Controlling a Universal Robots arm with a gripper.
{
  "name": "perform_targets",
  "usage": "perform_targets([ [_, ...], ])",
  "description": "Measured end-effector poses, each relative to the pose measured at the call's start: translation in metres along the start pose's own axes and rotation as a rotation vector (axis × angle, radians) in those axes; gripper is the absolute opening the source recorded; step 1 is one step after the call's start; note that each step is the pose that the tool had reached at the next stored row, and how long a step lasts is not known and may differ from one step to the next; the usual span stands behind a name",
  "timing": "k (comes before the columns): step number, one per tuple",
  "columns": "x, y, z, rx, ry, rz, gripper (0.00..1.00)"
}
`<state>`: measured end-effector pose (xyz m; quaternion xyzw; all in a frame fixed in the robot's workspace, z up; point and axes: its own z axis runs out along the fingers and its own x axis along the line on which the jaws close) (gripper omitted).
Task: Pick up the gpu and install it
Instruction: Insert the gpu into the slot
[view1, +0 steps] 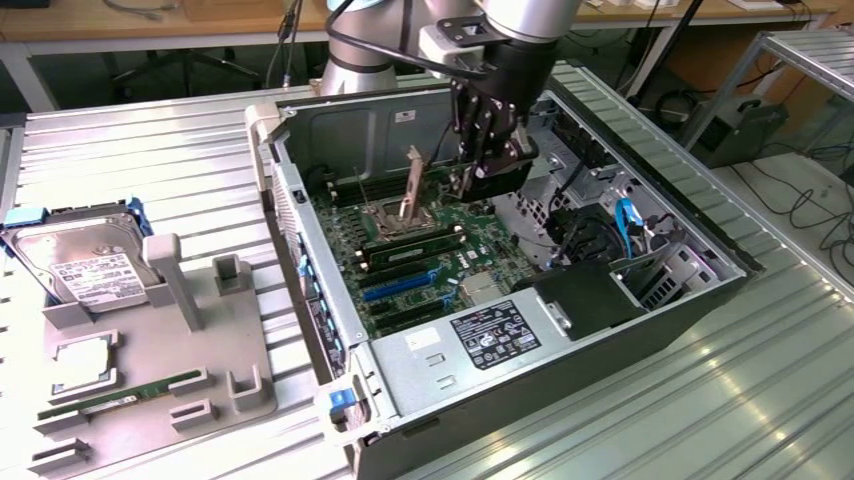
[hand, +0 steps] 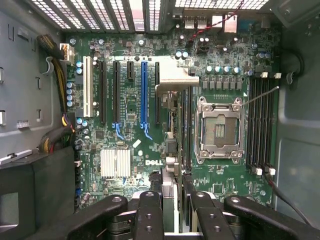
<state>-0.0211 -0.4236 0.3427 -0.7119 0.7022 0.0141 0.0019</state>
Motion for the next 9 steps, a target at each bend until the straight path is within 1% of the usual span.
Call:
perform_targets([
  [9,0.0000,0.0034,0.0007,0.0000,0.0000,0.000,0.27],
])
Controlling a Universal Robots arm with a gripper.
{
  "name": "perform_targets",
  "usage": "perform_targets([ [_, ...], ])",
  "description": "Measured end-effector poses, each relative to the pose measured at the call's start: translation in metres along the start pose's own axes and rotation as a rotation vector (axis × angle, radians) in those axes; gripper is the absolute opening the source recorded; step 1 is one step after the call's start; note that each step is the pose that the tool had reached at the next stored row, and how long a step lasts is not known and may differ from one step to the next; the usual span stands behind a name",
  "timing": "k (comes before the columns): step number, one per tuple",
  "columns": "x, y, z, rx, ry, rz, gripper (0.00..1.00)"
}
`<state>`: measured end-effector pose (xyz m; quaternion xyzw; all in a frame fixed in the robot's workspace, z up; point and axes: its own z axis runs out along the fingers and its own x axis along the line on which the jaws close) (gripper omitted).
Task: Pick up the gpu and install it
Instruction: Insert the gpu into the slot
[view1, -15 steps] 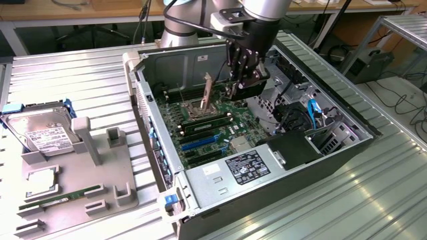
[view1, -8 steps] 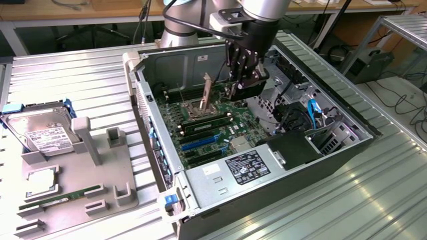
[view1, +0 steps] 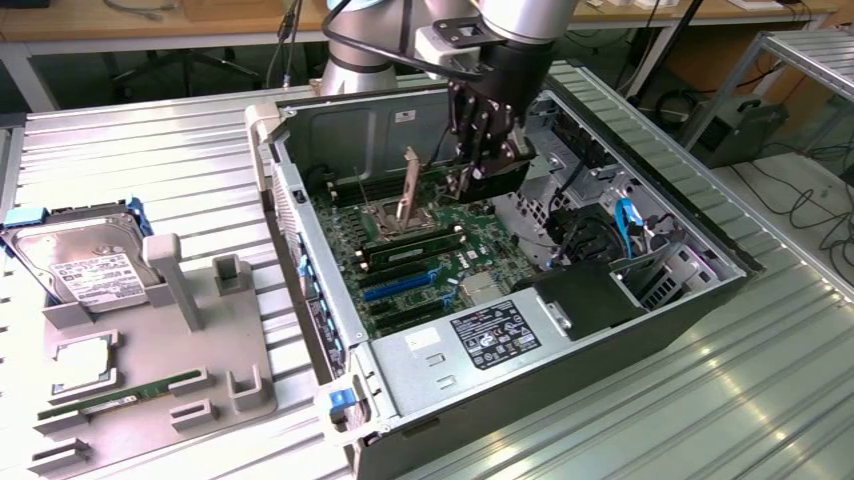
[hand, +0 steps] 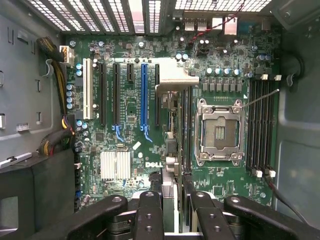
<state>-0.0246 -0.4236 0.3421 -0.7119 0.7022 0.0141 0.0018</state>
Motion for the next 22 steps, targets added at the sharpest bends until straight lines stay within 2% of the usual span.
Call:
perform_targets([
  [22,0.0002,0.0055,0.0012,0.0000,0.0001,0.000,0.27],
])
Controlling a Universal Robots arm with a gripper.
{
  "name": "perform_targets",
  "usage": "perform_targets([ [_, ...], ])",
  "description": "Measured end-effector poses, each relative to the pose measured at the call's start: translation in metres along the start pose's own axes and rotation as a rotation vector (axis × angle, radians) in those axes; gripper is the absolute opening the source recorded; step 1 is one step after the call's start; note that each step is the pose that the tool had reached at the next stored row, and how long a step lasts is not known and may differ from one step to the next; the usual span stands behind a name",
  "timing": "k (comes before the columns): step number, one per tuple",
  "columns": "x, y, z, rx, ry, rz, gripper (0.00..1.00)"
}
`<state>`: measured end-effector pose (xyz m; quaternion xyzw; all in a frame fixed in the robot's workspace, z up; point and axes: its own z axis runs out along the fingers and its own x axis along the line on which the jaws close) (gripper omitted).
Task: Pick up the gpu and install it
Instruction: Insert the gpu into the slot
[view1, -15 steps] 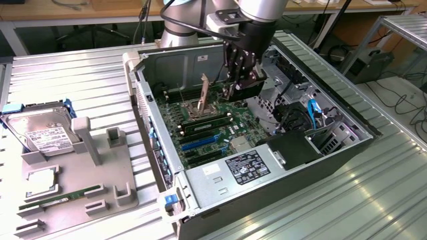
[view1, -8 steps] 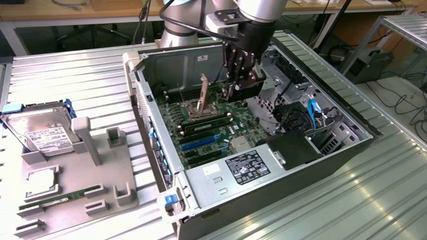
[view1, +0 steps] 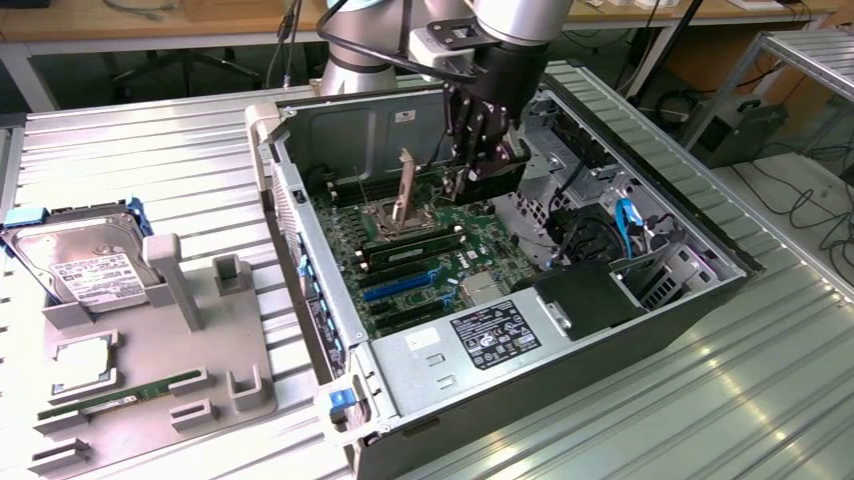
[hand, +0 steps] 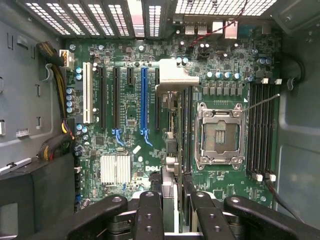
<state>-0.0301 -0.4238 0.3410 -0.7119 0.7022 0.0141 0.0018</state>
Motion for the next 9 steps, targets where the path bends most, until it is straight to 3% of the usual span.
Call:
perform_targets([
  [9,0.0002,0.0029,0.0006,0.0000,-0.0001,0.000,0.27],
])
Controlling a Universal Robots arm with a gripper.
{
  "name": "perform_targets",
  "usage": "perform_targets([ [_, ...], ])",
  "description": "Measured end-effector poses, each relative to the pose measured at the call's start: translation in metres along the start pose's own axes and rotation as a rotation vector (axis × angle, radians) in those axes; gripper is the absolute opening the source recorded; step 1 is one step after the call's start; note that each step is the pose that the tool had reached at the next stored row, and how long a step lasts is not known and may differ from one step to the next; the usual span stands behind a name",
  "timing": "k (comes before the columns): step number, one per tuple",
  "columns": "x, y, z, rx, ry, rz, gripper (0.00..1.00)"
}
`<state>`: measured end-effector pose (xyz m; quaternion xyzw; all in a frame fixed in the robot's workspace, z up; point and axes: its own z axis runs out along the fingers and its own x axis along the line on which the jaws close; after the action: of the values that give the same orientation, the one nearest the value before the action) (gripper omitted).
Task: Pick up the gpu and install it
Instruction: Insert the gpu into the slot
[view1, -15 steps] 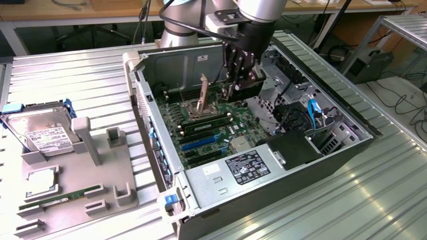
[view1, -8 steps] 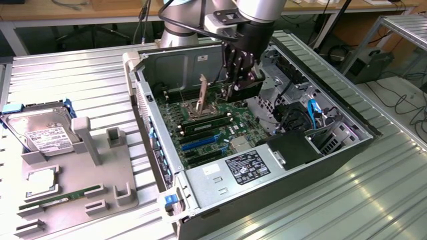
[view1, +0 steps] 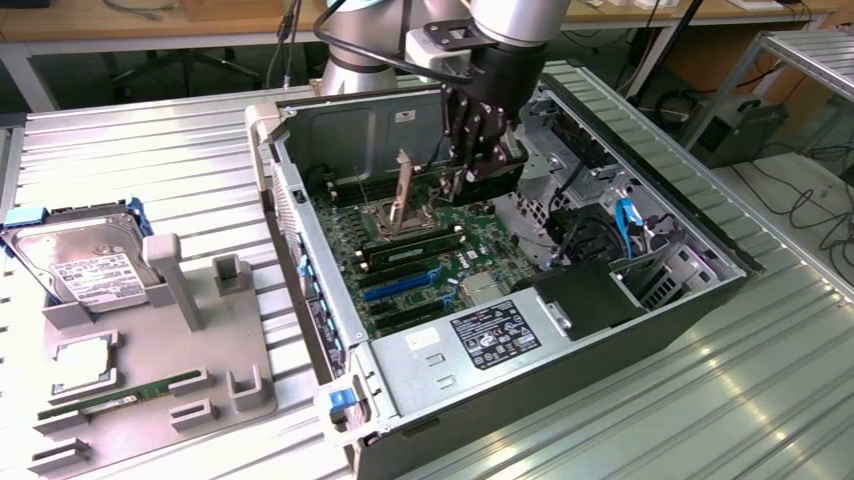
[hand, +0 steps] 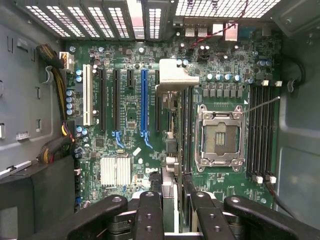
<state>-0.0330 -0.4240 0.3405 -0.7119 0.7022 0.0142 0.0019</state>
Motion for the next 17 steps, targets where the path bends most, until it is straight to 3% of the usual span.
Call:
perform_targets([
  [17,0.0005,0.0098,0.0009,0.0000,0.0001,0.000,0.27],
])
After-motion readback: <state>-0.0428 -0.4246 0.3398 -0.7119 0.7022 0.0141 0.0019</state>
